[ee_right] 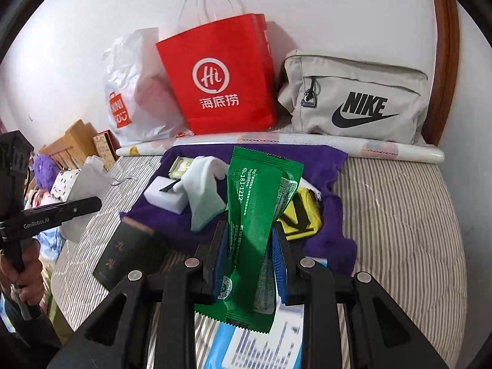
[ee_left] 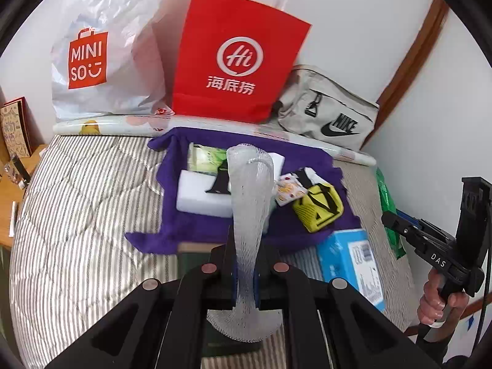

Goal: Organize soft objects
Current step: 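Carry the mesh bag and green packet over the purple towel with both tools, then open both tools to drop the mesh bag and green packet on the towel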

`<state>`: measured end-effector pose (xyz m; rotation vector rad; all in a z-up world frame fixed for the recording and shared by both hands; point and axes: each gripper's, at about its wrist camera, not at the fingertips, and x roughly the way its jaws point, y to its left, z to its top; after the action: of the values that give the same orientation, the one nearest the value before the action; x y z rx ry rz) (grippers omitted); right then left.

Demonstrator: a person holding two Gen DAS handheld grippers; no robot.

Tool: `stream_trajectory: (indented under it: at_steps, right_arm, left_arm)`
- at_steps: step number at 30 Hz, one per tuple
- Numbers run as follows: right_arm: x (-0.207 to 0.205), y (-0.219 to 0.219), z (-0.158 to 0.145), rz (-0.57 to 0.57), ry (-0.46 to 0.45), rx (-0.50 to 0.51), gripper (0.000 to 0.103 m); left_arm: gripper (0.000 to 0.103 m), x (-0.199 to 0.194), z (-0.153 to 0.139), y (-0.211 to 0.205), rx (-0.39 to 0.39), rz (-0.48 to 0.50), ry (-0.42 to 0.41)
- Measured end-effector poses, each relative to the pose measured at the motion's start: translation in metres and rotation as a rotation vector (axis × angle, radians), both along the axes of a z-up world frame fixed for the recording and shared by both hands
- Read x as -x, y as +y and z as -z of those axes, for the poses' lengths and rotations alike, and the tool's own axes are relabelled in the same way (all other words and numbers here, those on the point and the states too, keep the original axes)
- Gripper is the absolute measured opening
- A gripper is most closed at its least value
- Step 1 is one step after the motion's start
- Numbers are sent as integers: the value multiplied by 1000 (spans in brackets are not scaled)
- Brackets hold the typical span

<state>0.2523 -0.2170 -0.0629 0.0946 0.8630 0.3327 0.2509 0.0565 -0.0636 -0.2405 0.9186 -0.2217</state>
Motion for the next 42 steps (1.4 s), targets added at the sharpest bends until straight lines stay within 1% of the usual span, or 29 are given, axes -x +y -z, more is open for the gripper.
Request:
stream_trajectory:
  at_steps: [5,13,17,20,24,27,31,32,33,34,35,36,37,39,40,42]
  right_arm:
    - [-29,-2,12,-1,24,6,28]
    - [-70,6,39,-24,84,58,28]
    - [-89,8,52,-33,108,92,28]
    - [-100,8,60,-32,120,111,28]
    - [-113,9,75,-30,168,134,28]
    - [-119,9,84,-45,195,136,28]
    - [-124,10,88,-57,209,140,30]
    - [-124,11,88,-60,209,138,32]
    - [-124,11,88,-64,209,134,35]
    - [-123,11,87,-67,206,129,36]
    - [-123,11,87,-70,206,125,38]
    - [-123,11,87,-76,209,120,41]
    - [-122,11,87,-78,211,118,42]
    - [-119,12,85,-84,211,112,48]
    - [-117,13,83,-89,208,109,50]
    - [-112,14,77,-93,188,112,58]
  left_arm:
    - [7,-23,8,5,42,-2,33]
    - [7,-61,23,2,52,5,60]
    - [7,-86,34,3,60,-2,95]
    - [7,-102,41,1,61,0,116]
    - [7,-118,51,-4,59,17,150]
    - [7,-125,58,-9,57,34,168]
    - [9,-132,61,-15,42,56,187]
    - [13,-134,62,-16,37,58,194]
    - [21,-135,64,-18,31,63,200]
    - [27,-136,65,-19,22,66,202]
    - [38,-137,65,-20,9,65,201]
    - [45,-137,65,-22,-15,68,192]
    - [48,-136,63,-24,-35,75,180]
    - [56,-133,59,-27,-74,78,162]
    - [59,-131,56,-28,-93,78,154]
    - [65,-131,52,-30,-119,73,145]
